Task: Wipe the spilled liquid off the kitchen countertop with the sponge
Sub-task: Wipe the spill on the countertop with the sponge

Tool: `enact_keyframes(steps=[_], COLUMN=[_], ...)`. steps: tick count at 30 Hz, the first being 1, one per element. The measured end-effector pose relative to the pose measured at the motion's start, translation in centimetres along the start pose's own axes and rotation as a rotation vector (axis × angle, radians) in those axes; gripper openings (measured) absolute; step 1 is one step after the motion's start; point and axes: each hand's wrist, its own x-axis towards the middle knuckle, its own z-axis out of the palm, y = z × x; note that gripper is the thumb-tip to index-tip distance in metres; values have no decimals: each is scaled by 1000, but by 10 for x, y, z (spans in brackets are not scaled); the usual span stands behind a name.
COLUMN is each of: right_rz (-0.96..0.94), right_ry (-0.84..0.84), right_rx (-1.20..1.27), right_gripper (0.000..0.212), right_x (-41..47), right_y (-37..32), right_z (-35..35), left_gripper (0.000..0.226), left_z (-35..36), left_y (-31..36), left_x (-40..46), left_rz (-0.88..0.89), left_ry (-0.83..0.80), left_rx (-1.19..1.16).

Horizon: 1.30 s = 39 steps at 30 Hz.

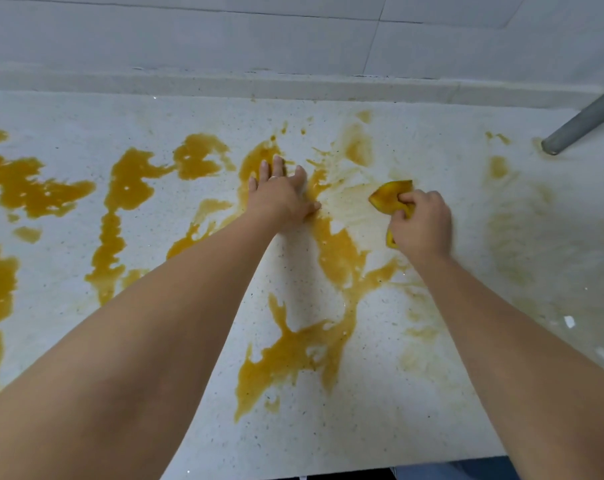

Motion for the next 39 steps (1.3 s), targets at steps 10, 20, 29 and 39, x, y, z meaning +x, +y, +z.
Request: enact_keyframes(steps=[10, 20, 29, 39], right_rz=[-40, -349, -434, -407], right_ry=[-35, -178, -214, -279], right_rx=[21, -122, -36, -14], right_gripper=[24, 21, 24, 22], right_x=[-30, -66, -103, -114], right_y=[-2, -11, -15, 1], right_z=[0, 5, 9, 0], left_gripper=[74, 74, 63, 76], left_z=[0, 18, 42, 37], left_y=[-1, -7, 3, 2], left_x=[-6, -48, -84, -86], left_rz=[13, -80, -148, -121], left_ry=[13, 83, 57, 11], left_rx=[-10, -79, -61, -36])
